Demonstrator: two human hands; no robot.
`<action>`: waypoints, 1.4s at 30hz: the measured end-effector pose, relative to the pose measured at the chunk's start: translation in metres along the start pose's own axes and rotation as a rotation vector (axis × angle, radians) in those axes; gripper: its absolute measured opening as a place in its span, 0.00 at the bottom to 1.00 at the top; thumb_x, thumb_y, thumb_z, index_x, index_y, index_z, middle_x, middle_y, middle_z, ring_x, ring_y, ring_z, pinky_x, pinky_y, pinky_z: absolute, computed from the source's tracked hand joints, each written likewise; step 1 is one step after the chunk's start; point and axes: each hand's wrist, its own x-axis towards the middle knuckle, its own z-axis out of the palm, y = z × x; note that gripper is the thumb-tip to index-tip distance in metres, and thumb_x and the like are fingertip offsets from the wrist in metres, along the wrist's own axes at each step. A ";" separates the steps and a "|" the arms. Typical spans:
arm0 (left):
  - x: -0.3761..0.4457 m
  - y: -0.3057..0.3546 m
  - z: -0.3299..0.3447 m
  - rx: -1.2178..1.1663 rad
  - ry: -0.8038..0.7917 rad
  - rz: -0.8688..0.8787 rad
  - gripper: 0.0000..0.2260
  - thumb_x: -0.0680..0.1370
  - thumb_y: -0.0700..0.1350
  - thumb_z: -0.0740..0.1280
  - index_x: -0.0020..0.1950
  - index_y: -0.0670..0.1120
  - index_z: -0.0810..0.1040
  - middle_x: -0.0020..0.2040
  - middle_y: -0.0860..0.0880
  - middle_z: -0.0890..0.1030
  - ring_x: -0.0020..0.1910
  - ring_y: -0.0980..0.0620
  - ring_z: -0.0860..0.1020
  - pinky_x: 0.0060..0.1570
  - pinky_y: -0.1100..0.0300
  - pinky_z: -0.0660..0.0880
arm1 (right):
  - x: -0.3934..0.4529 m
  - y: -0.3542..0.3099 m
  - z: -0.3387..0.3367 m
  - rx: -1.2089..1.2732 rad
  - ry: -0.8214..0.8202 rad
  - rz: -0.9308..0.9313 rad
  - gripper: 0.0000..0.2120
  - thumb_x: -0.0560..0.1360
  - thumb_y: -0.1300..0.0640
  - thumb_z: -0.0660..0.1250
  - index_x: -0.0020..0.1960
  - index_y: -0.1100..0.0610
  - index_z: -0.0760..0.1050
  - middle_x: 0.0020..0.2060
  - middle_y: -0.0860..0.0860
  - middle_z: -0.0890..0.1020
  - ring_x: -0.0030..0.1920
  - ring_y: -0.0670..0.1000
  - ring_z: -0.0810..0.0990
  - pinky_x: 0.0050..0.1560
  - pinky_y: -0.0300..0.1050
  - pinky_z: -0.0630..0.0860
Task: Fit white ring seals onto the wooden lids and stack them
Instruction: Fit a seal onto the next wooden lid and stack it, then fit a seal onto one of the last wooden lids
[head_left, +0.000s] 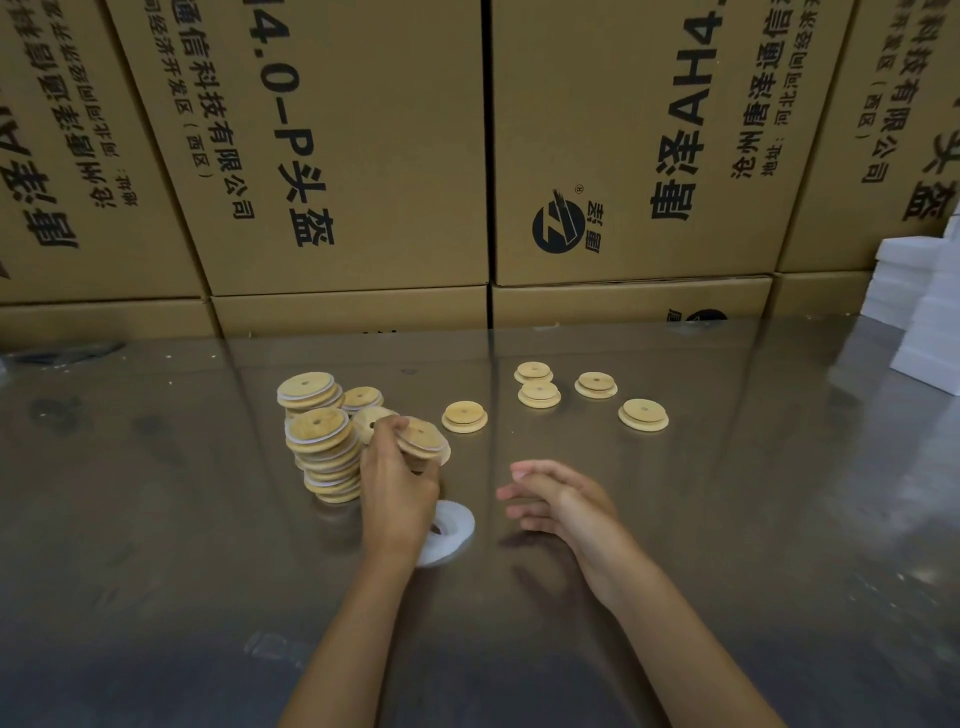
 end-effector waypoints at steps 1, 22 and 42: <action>0.001 0.000 0.001 -0.004 0.006 0.014 0.19 0.72 0.34 0.69 0.59 0.46 0.69 0.56 0.47 0.76 0.56 0.44 0.75 0.57 0.48 0.73 | 0.001 0.000 0.000 0.000 -0.001 0.000 0.06 0.78 0.60 0.68 0.53 0.57 0.81 0.44 0.55 0.87 0.41 0.50 0.84 0.44 0.40 0.78; -0.001 -0.009 0.006 0.122 -0.065 0.116 0.13 0.74 0.31 0.60 0.55 0.42 0.75 0.56 0.47 0.78 0.56 0.46 0.75 0.52 0.59 0.69 | 0.005 0.003 -0.002 -0.018 0.015 0.000 0.05 0.78 0.59 0.67 0.51 0.57 0.82 0.43 0.55 0.87 0.38 0.49 0.83 0.43 0.40 0.78; -0.007 -0.010 0.010 0.314 -0.345 0.175 0.06 0.76 0.40 0.63 0.45 0.49 0.79 0.52 0.52 0.79 0.57 0.50 0.73 0.58 0.53 0.69 | 0.021 0.046 0.013 -1.026 0.151 -0.416 0.05 0.75 0.55 0.67 0.48 0.48 0.80 0.47 0.43 0.77 0.54 0.48 0.72 0.51 0.34 0.63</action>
